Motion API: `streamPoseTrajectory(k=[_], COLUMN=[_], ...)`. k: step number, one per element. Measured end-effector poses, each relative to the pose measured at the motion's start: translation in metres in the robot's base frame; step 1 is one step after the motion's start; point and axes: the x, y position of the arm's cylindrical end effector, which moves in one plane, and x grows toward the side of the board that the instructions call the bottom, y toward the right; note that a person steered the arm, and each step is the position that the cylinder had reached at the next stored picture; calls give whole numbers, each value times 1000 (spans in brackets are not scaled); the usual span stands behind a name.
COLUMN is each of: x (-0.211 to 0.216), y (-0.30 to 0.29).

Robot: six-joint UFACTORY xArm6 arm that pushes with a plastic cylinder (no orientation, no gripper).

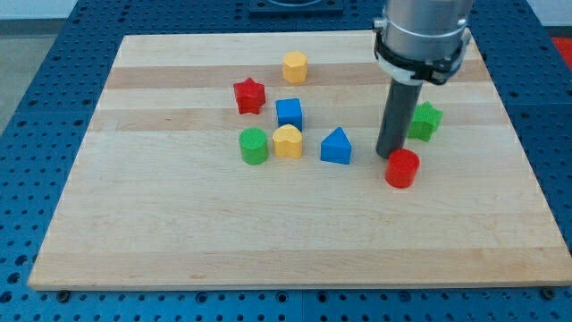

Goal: Move the red circle towards the bottom right of the board

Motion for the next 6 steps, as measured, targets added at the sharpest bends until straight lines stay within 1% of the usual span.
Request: streamPoseTrajectory(k=[1, 3, 4, 5, 6], x=[23, 62, 80, 87, 102], y=[13, 14, -1, -28, -24])
